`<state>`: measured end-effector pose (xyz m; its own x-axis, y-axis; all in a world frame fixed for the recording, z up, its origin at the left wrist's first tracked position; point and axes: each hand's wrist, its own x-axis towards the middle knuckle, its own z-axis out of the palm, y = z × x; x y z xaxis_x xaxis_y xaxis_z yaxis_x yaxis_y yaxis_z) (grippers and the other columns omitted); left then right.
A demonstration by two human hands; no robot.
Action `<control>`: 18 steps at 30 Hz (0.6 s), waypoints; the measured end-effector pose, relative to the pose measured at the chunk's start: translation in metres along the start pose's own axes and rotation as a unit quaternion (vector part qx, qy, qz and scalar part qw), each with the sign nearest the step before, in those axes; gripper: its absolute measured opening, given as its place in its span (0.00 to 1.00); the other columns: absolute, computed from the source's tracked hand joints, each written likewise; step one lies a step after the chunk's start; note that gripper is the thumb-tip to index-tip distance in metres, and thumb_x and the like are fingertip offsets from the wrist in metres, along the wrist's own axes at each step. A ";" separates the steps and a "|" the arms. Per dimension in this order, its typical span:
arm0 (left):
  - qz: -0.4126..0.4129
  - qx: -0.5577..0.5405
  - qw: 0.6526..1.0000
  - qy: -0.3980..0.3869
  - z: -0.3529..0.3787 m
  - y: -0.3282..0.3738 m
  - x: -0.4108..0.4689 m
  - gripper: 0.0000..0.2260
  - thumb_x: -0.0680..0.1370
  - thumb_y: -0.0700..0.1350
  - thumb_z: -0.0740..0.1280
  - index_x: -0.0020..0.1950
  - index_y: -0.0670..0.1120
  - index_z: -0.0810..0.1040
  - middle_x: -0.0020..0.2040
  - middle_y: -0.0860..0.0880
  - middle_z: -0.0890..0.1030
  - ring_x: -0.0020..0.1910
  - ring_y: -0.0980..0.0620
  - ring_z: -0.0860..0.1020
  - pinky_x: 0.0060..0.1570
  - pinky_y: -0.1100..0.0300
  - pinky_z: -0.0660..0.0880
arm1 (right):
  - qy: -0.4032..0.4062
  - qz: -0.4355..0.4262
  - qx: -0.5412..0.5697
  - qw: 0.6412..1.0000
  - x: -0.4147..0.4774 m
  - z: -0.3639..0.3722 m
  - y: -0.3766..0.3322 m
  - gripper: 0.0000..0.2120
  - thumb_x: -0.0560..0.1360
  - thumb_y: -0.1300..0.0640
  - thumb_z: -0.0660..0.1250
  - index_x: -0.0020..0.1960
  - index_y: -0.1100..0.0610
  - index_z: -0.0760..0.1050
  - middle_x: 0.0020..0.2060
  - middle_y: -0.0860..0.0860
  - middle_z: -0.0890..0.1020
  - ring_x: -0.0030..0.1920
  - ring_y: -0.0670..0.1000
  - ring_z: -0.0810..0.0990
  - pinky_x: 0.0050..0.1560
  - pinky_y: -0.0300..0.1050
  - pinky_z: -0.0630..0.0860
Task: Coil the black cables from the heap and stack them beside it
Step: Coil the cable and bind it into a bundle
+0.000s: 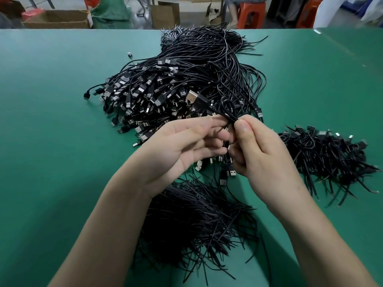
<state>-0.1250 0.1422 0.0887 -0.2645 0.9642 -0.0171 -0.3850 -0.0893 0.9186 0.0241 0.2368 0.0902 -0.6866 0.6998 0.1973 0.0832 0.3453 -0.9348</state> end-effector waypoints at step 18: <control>0.043 0.036 0.998 -0.005 0.004 -0.011 0.005 0.07 0.76 0.49 0.72 0.40 0.49 0.86 0.39 0.51 0.84 0.43 0.55 0.83 0.54 0.59 0.79 | -0.091 0.050 0.124 0.987 -0.008 0.002 -0.021 0.19 0.86 0.52 0.53 0.41 0.59 0.70 0.26 0.45 0.65 0.25 0.46 0.63 0.27 0.35 0.64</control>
<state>-0.1184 0.1489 0.0803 -0.2846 0.9564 0.0657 -0.2965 -0.1530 0.9427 0.0264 0.2231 0.1080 -0.8036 0.5917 0.0645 -0.0062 0.1000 -0.9950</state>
